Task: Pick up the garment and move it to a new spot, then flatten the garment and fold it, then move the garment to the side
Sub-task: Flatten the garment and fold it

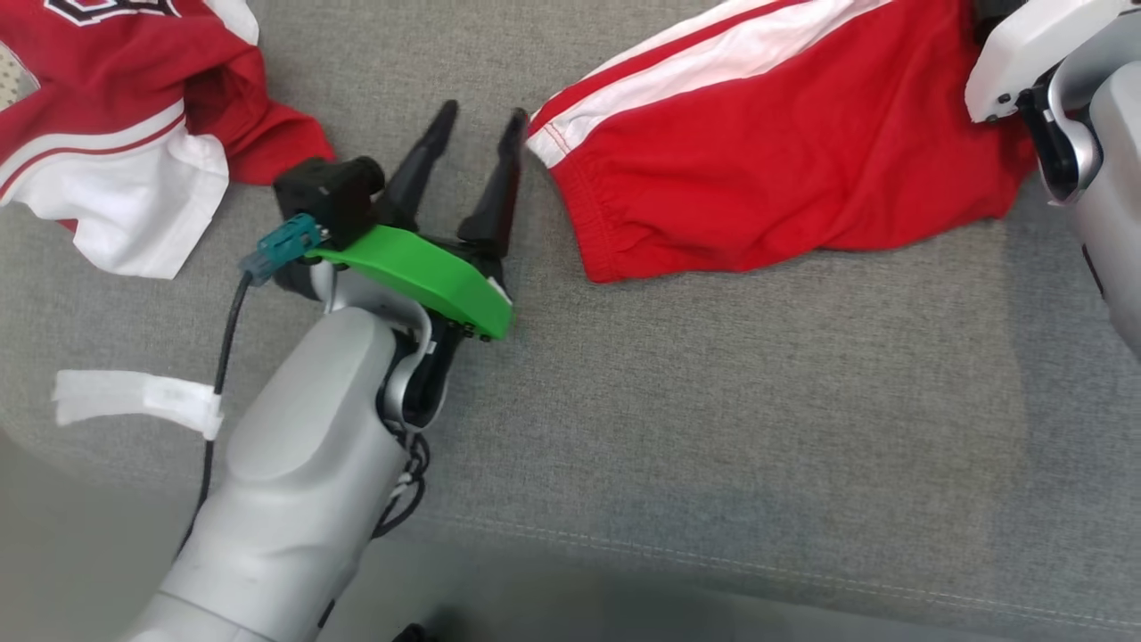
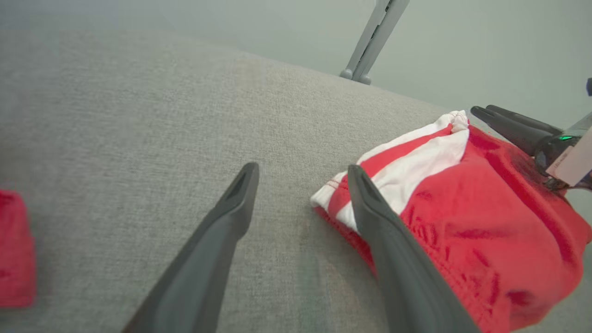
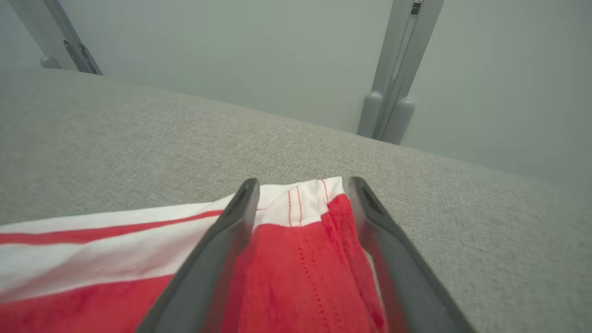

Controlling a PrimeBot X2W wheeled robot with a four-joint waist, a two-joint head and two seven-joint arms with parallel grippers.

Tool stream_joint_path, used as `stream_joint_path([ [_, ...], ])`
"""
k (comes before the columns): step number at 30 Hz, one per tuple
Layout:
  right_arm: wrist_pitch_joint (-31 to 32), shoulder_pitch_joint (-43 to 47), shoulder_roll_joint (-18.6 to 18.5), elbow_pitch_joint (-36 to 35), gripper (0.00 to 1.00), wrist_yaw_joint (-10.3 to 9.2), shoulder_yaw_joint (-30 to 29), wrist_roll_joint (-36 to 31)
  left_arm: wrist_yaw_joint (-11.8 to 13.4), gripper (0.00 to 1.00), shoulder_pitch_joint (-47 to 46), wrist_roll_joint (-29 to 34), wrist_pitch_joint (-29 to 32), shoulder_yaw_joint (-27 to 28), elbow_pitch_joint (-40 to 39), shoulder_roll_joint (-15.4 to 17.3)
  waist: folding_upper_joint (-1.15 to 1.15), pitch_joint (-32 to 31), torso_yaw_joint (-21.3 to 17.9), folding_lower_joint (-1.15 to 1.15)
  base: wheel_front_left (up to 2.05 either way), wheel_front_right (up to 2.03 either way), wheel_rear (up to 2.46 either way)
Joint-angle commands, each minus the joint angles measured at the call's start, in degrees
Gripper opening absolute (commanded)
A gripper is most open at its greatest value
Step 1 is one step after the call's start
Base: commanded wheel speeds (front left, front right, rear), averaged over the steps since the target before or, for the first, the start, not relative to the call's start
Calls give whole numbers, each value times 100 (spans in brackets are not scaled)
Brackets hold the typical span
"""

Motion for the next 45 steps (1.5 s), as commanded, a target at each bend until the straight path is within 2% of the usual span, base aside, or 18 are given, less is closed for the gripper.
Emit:
stream_joint_path([
  [1,-90,151,20,-20,100,-6,-73,46,178,100,122,250,-45,132,-136,120,0,-184,-149,-1,0,0,0],
  [4,-127,320,81,-274,100,-6,-289,-23,443,100,358,684,-47,485,-598,263,0,-338,-284,-1,0,0,0],
  [8,-129,916,150,-1046,100,-6,-869,-305,712,100,818,1252,-50,882,-1214,436,0,-566,-489,-1,0,0,0],
  [12,-131,1649,388,-1894,100,-6,-1440,-731,926,100,1316,1672,-51,1194,-1697,610,0,-788,-721,-1,0,0,0],
  [17,-132,2651,779,-2864,100,-5,-2046,-1155,1005,100,1869,1962,-52,1460,-2083,782,0,-1078,-965,-1,0,0,0],
  [18,-132,2651,779,-2864,100,-5,-2046,-1155,1005,100,1869,1962,-52,1460,-2083,782,0,-1078,-965,-1,0,0,0],
  [24,-132,3998,1264,-3849,100,-5,-2454,-1529,1094,100,2662,2105,-52,1752,-2346,947,0,-1574,-1222,-1,0,0,0],
  [29,-132,4824,1513,-4353,100,-5,-2697,-1704,1188,100,3206,2157,-52,1907,-2615,971,0,-1849,-1312,-1,0,0,0],
  [45,-36,6700,1836,-5397,100,-4,-3049,-2014,1322,100,4384,2219,-12,1751,-2894,973,0,-2591,-1362,-1,0,0,0],
])
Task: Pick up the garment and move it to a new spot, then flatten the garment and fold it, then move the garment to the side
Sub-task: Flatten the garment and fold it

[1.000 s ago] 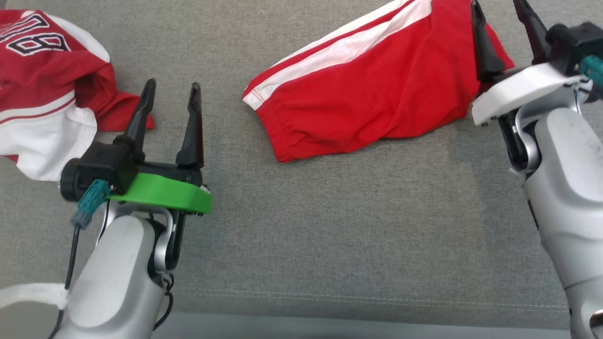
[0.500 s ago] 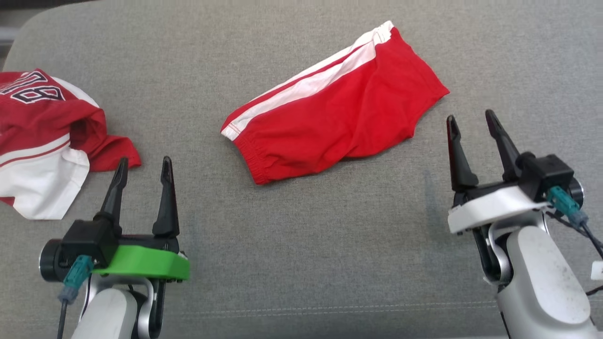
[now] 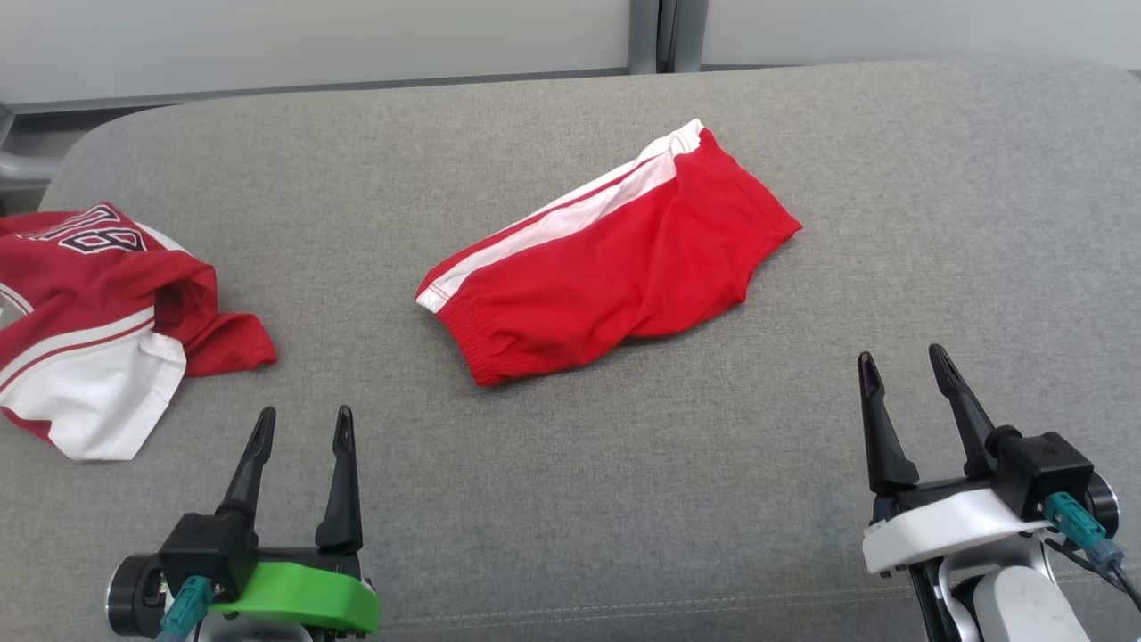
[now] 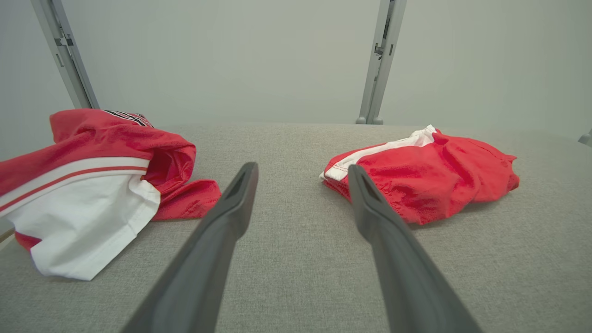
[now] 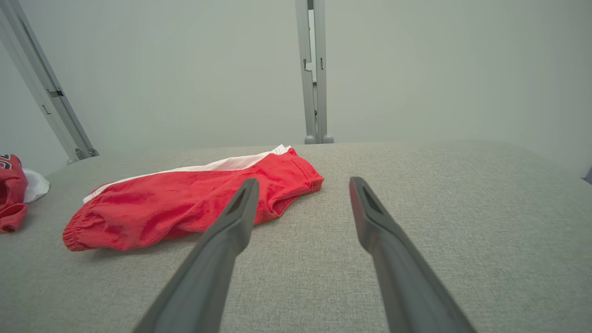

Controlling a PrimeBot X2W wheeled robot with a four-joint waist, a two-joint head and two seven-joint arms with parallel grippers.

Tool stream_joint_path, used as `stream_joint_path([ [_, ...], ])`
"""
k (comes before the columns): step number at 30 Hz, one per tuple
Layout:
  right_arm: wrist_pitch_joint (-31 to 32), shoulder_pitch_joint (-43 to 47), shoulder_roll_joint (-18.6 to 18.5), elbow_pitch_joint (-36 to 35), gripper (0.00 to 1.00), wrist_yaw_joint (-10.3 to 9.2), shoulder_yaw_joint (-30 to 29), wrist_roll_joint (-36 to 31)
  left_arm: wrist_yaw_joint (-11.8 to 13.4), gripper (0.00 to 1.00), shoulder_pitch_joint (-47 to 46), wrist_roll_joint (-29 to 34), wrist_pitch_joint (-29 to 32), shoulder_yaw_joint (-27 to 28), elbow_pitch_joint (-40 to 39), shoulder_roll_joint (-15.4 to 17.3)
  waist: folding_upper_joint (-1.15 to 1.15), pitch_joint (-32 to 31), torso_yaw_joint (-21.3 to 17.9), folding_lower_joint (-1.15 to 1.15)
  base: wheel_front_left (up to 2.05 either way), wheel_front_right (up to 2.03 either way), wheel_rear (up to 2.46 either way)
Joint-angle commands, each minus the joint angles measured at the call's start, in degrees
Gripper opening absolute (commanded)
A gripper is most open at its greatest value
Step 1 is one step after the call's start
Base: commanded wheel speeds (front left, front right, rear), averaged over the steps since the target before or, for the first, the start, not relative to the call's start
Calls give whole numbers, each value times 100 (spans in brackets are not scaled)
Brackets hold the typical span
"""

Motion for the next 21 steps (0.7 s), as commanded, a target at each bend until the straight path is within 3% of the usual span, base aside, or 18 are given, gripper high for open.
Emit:
stream_joint_path([
  [1,46,147,28,-89,100,-2,-22,-68,-14,100,104,-56,4,-22,-2,14,0,-149,-11,0,0,0,0],
  [21,330,661,88,-592,100,-2,-79,9,38,100,127,-98,64,-58,6,118,0,-337,20,0,0,0,0],
])
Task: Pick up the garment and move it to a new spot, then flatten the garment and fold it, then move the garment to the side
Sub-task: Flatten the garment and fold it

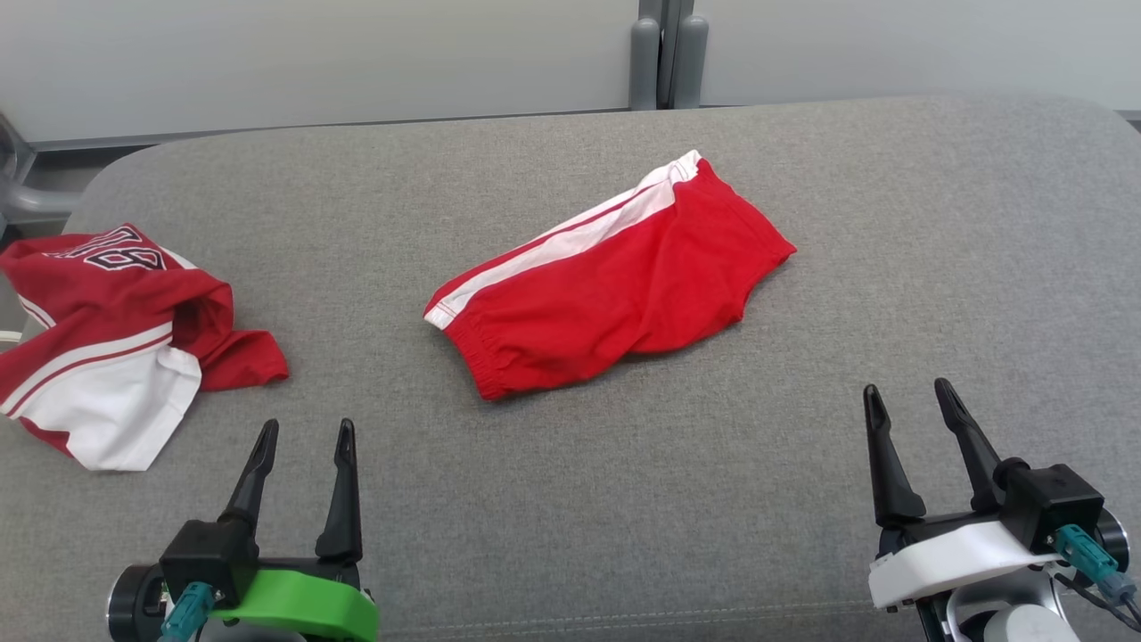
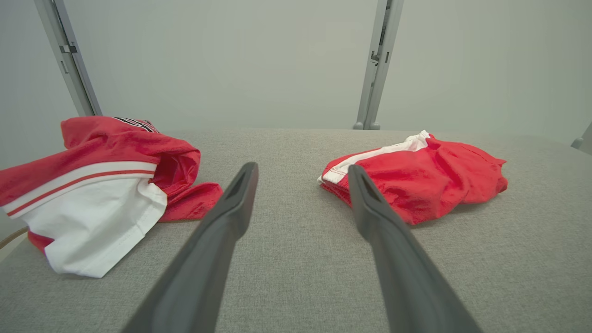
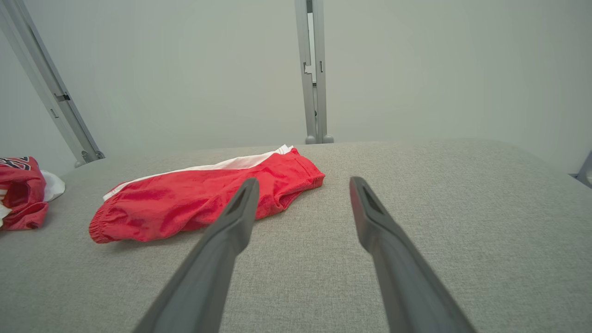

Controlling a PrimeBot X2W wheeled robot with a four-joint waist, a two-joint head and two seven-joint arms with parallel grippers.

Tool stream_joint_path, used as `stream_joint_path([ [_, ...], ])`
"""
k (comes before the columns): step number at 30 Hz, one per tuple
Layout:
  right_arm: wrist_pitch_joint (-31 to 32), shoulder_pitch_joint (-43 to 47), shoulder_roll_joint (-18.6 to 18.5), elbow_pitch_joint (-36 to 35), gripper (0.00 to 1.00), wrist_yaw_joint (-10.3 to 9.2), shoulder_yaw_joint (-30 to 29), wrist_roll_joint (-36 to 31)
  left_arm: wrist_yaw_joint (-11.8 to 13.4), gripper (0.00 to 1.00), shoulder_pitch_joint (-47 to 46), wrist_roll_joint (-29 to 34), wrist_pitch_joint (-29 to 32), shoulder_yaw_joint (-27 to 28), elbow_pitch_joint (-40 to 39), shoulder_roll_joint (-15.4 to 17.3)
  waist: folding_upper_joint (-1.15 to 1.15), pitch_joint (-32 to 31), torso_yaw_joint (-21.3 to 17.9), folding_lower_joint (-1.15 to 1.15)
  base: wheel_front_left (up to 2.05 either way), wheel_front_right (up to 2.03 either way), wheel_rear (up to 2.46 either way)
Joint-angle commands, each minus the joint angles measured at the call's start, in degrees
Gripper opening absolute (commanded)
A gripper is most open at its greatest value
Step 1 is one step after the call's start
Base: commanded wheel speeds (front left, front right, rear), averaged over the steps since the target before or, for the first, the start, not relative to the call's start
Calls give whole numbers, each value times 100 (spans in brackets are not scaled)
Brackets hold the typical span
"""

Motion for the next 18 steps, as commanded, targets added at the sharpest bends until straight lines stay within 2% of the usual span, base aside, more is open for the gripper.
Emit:
stream_joint_path([
  [1,-6,84,-7,-33,100,-2,-13,16,35,100,16,-1,8,14,-8,46,0,-3,3,0,0,0,0],
  [13,96,-77,-8,-2,100,-2,-23,89,39,100,-147,-49,53,-49,-3,0,0,81,136,0,0,0,0],
  [18,193,-624,-118,241,100,-2,-52,210,20,100,-269,-87,20,-13,-60,-11,0,380,116,0,0,0,0],
])
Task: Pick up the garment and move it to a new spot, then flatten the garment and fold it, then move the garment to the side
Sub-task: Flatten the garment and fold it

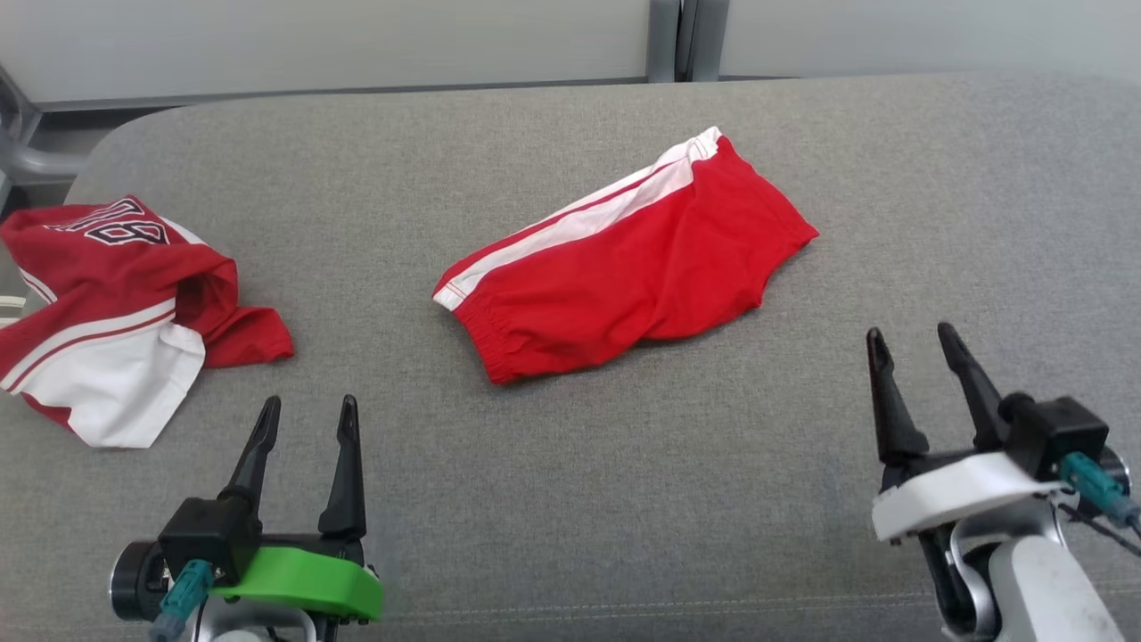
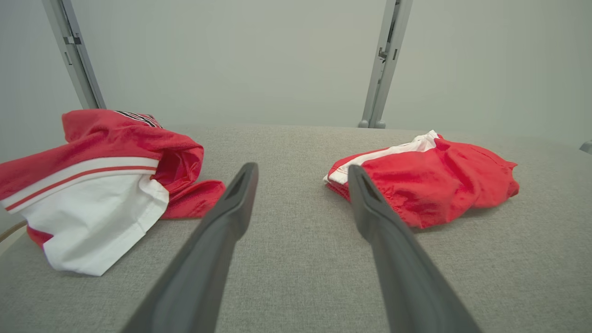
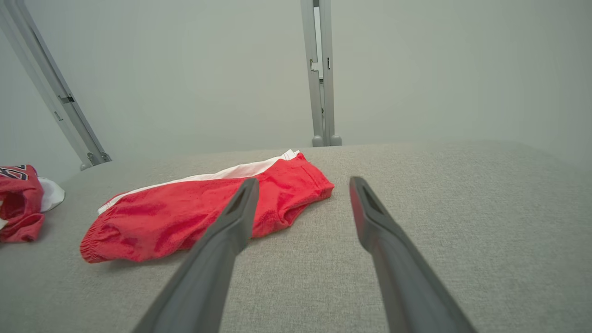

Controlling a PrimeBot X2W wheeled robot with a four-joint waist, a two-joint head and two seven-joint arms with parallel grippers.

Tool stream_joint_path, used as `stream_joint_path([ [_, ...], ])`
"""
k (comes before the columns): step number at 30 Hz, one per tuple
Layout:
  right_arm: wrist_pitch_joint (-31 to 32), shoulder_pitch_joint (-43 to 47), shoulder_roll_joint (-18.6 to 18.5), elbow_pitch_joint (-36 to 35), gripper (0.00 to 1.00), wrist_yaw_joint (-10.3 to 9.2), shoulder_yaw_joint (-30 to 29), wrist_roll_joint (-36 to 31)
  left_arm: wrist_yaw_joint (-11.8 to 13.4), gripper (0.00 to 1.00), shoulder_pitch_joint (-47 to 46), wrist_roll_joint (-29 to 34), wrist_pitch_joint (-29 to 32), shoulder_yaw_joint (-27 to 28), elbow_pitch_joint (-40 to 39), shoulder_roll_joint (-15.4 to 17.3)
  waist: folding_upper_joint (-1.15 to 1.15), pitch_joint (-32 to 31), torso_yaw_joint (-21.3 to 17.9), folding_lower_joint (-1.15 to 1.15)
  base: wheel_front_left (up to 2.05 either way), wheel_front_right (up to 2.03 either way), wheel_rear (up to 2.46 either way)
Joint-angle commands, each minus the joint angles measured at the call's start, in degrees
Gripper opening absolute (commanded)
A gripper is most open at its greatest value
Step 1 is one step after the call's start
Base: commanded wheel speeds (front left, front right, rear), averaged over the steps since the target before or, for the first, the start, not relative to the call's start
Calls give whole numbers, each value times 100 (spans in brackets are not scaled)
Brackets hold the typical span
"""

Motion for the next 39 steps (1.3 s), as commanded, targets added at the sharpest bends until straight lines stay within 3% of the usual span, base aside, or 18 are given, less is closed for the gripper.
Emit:
stream_joint_path([
  [1,54,-339,-154,149,100,-2,-16,63,-32,100,-165,-26,-34,30,-40,9,0,266,-16,0,0,0,0],
  [8,255,-1760,-667,1093,100,-2,94,236,-203,100,-724,18,-48,-132,104,-170,0,1044,165,0,0,0,0],
  [19,671,-3855,-1266,3306,100,-2,749,706,-657,100,-1707,190,-137,-371,506,-555,0,2000,612,0,0,0,0],
  [34,514,-5015,-1362,5037,98,2,1832,1641,-1035,100,-2105,456,-148,-223,718,-906,0,2421,877,0,0,0,0],
  [35,469,-5053,-1360,5097,30,2,1882,1694,-1045,100,-2105,483,-148,-200,729,-922,0,2422,886,0,0,0,0],
  [36,437,-5064,-1339,5157,0,2,1929,1765,-1061,100,-2103,501,-148,-172,738,-938,0,2419,887,0,0,0,0],
  [39,290,-4974,-1305,5281,0,-1,2042,1989,-1088,100,-2040,540,-148,-97,771,-987,0,2365,862,0,0,0,0],
])
